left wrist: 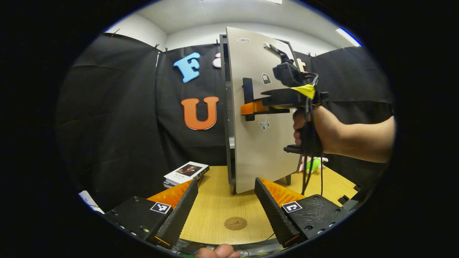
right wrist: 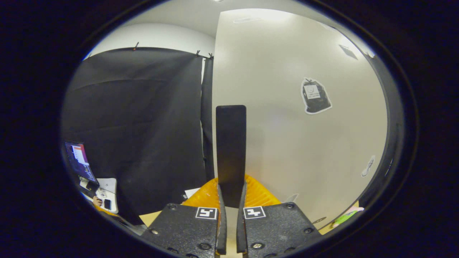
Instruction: Open the cabinet door with the right hand, grasp the bottle in the cabinet with the left hand and place it on the coaster, then close the cabinet door with the right hand.
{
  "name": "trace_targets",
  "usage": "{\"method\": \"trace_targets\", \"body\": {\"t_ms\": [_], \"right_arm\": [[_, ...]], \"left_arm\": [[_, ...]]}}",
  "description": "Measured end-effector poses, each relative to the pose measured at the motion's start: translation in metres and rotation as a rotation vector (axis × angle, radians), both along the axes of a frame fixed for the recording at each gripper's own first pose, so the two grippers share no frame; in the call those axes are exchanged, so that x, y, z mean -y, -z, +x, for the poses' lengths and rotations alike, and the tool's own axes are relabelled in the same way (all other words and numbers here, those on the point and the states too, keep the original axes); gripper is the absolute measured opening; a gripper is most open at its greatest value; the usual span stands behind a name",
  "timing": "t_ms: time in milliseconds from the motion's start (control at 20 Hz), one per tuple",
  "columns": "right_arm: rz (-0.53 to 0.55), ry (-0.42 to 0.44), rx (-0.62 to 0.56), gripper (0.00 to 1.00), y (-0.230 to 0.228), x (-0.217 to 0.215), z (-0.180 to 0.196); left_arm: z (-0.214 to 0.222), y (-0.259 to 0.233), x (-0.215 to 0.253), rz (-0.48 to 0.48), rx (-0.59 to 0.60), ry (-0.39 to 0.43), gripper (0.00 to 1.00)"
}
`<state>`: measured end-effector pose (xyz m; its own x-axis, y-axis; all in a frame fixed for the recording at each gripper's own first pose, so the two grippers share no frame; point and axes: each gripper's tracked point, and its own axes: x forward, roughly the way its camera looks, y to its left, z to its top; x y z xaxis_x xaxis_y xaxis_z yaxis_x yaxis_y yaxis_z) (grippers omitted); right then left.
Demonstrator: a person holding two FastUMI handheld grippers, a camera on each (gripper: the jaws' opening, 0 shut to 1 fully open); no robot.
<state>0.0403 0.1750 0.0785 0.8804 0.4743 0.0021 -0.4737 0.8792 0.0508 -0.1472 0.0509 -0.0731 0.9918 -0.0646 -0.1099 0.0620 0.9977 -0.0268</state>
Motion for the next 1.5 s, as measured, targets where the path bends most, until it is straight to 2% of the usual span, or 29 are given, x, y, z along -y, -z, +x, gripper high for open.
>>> {"method": "trace_targets", "body": {"t_ms": [500,700,1050,1250,1500], "right_arm": [[0.026,-0.118,0.001,0.1,-0.006,0.03,-0.051],[0.023,-0.181,0.025,0.1,-0.004,0.046,-0.07],[0.017,-0.257,0.021,0.1,-0.002,0.084,-0.112],[0.002,-0.238,0.007,0.11,0.001,0.101,-0.134],[0.028,-0.163,-0.016,0.1,0.005,0.129,-0.15]], "left_arm": [[-0.007,-0.003,0.015,0.005,-0.02,-0.008,0.96],[-0.006,0.006,0.025,-0.01,-0.065,-0.006,0.96],[0.002,-0.002,0.033,-0.004,-0.055,-0.03,0.96],[0.01,0.0,0.048,-0.02,-0.065,-0.011,0.96],[0.024,-0.003,0.084,-0.01,-0.057,0.066,0.96]]}}
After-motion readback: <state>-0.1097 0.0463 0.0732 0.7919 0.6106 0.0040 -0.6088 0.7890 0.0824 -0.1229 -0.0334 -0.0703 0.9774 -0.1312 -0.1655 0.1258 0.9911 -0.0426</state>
